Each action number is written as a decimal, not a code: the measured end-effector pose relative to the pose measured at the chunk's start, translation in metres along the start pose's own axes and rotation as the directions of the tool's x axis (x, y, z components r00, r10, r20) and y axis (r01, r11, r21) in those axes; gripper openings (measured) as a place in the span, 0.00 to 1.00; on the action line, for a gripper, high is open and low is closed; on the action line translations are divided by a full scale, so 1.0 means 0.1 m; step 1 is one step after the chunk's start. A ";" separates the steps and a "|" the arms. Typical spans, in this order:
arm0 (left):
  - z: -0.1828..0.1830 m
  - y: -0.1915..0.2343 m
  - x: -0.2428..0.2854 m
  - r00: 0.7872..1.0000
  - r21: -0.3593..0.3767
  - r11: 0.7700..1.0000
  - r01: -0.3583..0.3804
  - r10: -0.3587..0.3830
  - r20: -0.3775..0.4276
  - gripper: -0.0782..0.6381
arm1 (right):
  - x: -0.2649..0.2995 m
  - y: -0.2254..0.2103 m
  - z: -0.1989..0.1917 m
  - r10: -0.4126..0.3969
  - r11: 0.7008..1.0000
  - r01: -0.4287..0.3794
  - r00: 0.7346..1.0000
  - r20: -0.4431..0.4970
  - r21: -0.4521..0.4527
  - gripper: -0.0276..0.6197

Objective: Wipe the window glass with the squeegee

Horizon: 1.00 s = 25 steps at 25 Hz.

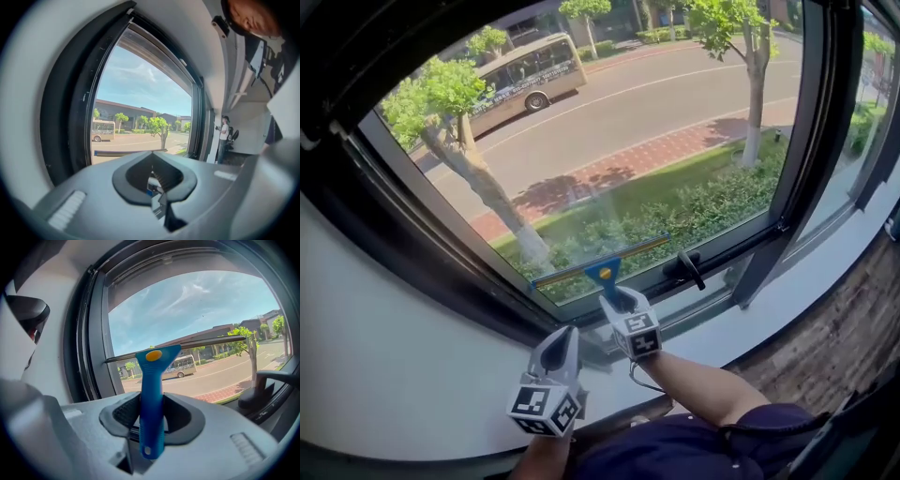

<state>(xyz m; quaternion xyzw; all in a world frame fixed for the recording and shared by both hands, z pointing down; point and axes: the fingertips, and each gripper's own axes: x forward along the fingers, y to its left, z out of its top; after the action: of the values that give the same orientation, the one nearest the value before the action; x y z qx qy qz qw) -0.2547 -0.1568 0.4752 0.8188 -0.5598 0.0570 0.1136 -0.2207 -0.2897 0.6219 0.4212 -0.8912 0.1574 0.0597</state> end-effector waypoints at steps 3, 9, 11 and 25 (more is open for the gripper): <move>0.00 0.04 0.04 1.000 -0.002 1.000 0.000 0.000 -0.005 0.11 | 0.01 -0.10 -0.17 -0.020 1.000 0.020 0.999 -0.039 0.006 0.27; -0.04 0.19 0.09 1.000 -0.013 1.000 -0.021 0.020 -0.012 0.11 | 0.02 -0.15 -0.42 -0.018 0.999 0.021 0.995 -0.100 0.034 0.27; -0.06 0.21 0.13 1.000 -0.021 1.000 -0.018 0.018 -0.011 0.11 | 0.01 -0.16 -0.49 -0.006 0.999 0.010 0.994 -0.107 0.038 0.27; -0.25 0.15 0.26 0.999 -0.087 0.996 -0.021 0.018 -0.033 0.11 | -0.18 -0.34 -0.84 0.012 0.999 -0.005 0.987 -0.160 0.044 0.27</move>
<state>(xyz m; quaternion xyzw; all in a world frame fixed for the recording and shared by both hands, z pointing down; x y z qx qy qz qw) -0.2579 -0.1789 0.5071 0.8065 -0.5678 0.0468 0.1580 -0.1852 -0.2684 0.7048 0.4045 -0.8818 0.2101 0.1212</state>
